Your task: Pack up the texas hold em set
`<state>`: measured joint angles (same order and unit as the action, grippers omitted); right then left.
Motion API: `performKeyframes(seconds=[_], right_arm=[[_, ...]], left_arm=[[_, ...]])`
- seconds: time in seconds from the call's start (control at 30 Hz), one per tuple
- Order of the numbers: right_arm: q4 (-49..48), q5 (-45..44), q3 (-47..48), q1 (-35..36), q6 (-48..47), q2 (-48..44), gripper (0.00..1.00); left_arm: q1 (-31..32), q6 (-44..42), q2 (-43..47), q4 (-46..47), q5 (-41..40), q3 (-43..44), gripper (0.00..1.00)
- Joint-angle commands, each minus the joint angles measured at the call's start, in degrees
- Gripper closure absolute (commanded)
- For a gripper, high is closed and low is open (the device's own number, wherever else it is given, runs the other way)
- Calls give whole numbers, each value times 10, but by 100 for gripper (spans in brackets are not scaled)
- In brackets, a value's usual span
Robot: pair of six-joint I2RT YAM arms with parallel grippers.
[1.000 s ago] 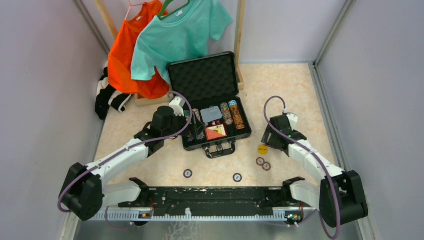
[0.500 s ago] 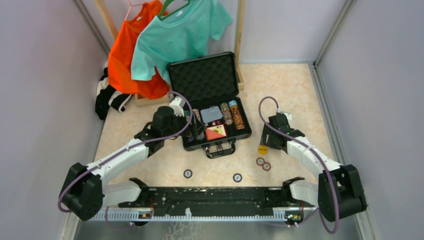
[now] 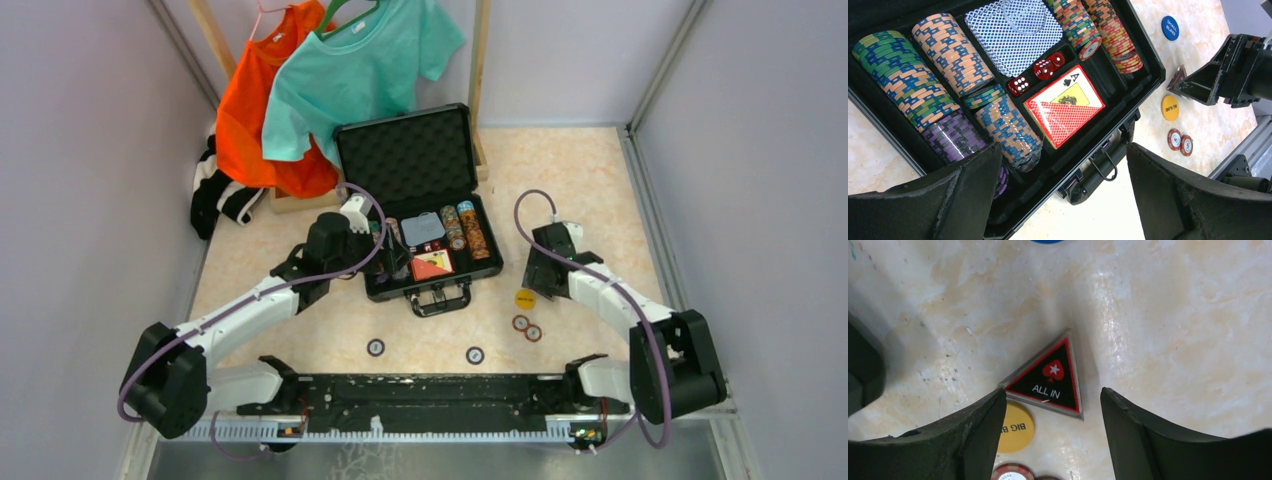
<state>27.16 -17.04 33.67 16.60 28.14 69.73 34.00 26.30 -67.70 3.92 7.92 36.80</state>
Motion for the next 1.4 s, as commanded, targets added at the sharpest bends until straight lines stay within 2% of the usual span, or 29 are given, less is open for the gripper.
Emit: performKeyframes(seconds=[0.0,0.27,0.43,0.67,1.37], right_arm=[[6,-33,33,4,15,36,30],[-6,-35,47,4,24,55,29],[11,-30,53,4,56,21,29],[-8,13,26,13,26,-12,21],[3,-25,41,28,21,54,19]], left_arm=[[2,-5,2,7,-10,3,1],[2,-7,-2,4,-15,5,1],[2,-7,1,3,-17,5,1],[2,-4,6,7,-9,1,1],[2,-5,7,8,-9,1,1]])
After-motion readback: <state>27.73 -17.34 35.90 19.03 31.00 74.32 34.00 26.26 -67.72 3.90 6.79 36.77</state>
